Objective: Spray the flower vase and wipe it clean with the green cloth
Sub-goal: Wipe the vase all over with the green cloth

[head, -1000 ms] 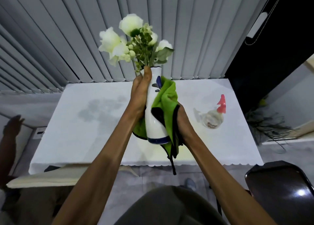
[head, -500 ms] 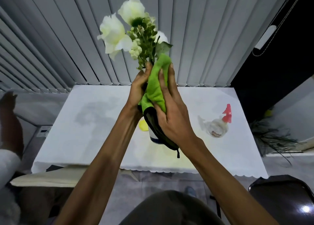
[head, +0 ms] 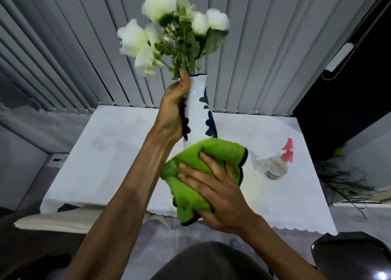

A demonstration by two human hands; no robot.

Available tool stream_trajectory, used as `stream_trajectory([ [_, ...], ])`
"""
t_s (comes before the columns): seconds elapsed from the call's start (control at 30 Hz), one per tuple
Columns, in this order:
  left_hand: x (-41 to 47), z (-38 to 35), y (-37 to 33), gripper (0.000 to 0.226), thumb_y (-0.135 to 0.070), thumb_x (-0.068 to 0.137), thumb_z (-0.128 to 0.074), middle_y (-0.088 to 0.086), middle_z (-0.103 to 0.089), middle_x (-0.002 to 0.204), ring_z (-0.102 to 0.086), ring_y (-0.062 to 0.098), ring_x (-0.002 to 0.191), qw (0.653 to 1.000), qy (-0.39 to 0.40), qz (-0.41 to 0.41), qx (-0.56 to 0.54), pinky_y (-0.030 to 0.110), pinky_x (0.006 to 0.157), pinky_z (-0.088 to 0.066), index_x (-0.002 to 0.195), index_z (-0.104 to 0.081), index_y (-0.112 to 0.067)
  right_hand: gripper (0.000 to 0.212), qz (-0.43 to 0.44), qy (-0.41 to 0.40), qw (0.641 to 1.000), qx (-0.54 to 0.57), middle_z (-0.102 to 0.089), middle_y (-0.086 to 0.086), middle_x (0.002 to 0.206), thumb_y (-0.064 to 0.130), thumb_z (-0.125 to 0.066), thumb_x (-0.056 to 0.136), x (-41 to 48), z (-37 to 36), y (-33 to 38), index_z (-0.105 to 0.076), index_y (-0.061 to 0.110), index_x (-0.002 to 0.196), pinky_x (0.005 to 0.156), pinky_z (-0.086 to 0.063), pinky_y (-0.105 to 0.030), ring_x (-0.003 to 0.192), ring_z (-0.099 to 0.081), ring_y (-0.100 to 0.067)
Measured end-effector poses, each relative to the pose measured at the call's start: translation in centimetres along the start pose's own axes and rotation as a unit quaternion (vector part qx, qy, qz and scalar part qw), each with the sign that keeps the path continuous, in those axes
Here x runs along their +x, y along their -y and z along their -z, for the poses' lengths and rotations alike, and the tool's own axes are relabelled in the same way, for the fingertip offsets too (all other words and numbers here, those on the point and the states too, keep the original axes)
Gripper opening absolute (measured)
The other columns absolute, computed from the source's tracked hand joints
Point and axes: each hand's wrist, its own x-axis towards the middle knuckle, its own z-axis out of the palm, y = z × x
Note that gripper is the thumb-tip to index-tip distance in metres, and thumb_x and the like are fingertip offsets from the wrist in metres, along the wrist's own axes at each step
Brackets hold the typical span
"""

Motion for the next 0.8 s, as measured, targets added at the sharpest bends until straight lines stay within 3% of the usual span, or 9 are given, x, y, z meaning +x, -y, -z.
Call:
stream_trajectory([
  [0.1, -0.5, -0.5, 0.4, 0.048, -0.043, 0.101, -0.041, 0.009, -0.064, 0.074, -0.06, 0.022, 0.065, 1.0, 0.011, 0.025, 0.0, 0.03, 0.063, -0.05, 0.082, -0.066, -0.007, 0.057, -0.033, -0.046, 0.997, 0.043, -0.036, -0.003, 0.16, 0.041, -0.031, 0.105, 2.7, 1.7, -0.9, -0.037, 0.01, 0.153, 0.124, -0.012, -0.06, 0.159, -0.009, -0.035],
  [0.2, -0.7, -0.8, 0.3, 0.046, -0.042, 0.1, -0.043, 0.01, -0.066, 0.079, -0.063, 0.021, 0.071, 0.999, 0.025, 0.017, -0.024, 0.034, 0.072, -0.049, 0.084, -0.069, -0.007, 0.066, -0.071, -0.061, 0.989, 0.118, -0.024, -0.007, 0.164, 0.043, -0.034, 0.106, 5.5, 3.3, -1.6, -0.025, 0.0, 0.155, 0.128, -0.009, -0.052, 0.158, -0.007, -0.042],
  [0.33, -0.4, -0.8, -0.7, 0.045, -0.048, 0.086, -0.067, 0.011, -0.057, 0.088, -0.059, 0.024, 0.079, 0.998, 0.045, 0.015, -0.045, 0.037, 0.08, -0.046, 0.099, -0.058, -0.006, 0.067, -0.171, -0.077, 0.954, 0.234, -0.008, -0.005, 0.169, 0.021, -0.046, 0.105, 8.0, 4.3, -1.7, -0.012, 0.004, 0.16, 0.129, -0.015, -0.04, 0.16, -0.008, -0.027],
  [0.4, -1.1, -1.3, -0.9, 0.043, -0.045, 0.086, -0.066, 0.005, -0.066, 0.071, -0.067, 0.017, 0.066, 0.998, 0.057, 0.018, -0.032, 0.027, 0.069, -0.055, 0.089, -0.058, -0.003, 0.071, -0.249, -0.096, 0.918, 0.293, -0.017, -0.004, 0.171, 0.029, -0.046, 0.104, 9.0, 4.3, -2.0, -0.01, 0.012, 0.163, 0.123, -0.027, -0.029, 0.157, -0.024, -0.017],
  [0.47, -1.2, -1.2, -0.3, 0.036, -0.032, 0.094, -0.05, -0.001, -0.068, 0.056, -0.069, 0.01, 0.055, 1.0, 0.028, 0.0, 0.0, 0.02, 0.055, -0.055, 0.071, -0.063, -0.006, 0.072, -0.311, -0.107, 0.884, 0.333, -0.044, -0.005, 0.161, 0.047, -0.044, 0.101, 10.0, 4.0, -2.3, -0.023, 0.017, 0.162, 0.119, -0.038, -0.034, 0.145, -0.046, -0.016],
  [0.57, -1.3, -0.9, 0.2, 0.052, -0.036, 0.1, -0.043, 0.012, -0.074, 0.079, -0.073, 0.024, 0.075, 0.998, 0.003, 0.003, -0.056, 0.032, 0.073, -0.06, 0.072, -0.075, -0.007, 0.04, -0.398, -0.123, 0.812, 0.409, -0.075, 0.005, 0.115, 0.059, -0.043, 0.098, 10.8, 3.3, -2.9, -0.066, 0.038, 0.123, 0.107, -0.049, -0.053, 0.113, -0.069, -0.018],
  [0.63, -0.9, -0.4, 0.8, 0.043, -0.044, 0.093, -0.057, 0.022, -0.065, 0.104, -0.063, 0.037, 0.099, 0.999, -0.007, -0.024, -0.044, 0.052, 0.095, -0.049, 0.091, -0.072, -0.004, 0.038, -0.446, -0.107, 0.77, 0.444, -0.072, 0.005, 0.087, 0.065, -0.045, 0.097, 11.1, 3.1, -3.4, -0.07, 0.037, 0.091, 0.091, -0.057, -0.051, 0.085, -0.067, -0.022],
  [0.67, -0.8, 0.0, 1.2, 0.044, -0.045, 0.092, -0.058, 0.023, -0.062, 0.107, -0.059, 0.039, 0.103, 0.999, -0.01, -0.042, -0.023, 0.056, 0.098, -0.044, 0.096, -0.068, -0.003, 0.041, -0.465, -0.102, 0.75, 0.459, -0.068, 0.004, 0.077, 0.063, -0.046, 0.098, 11.1, 3.2, -3.3, -0.069, 0.033, 0.082, 0.08, -0.057, -0.045, 0.074, -0.063, -0.022],
  [0.8, -0.5, 0.8, 2.3, 0.044, -0.035, 0.103, -0.034, 0.004, -0.071, 0.08, -0.067, 0.02, 0.075, 0.997, -0.017, -0.072, 0.03, 0.034, 0.073, -0.053, 0.089, -0.069, -0.012, 0.062, -0.522, -0.086, 0.65, 0.546, -0.062, 0.006, 0.053, 0.029, -0.045, 0.107, 10.7, 3.1, -3.5, -0.075, 0.026, 0.053, 0.054, -0.05, -0.022, 0.046, -0.058, -0.009],
])
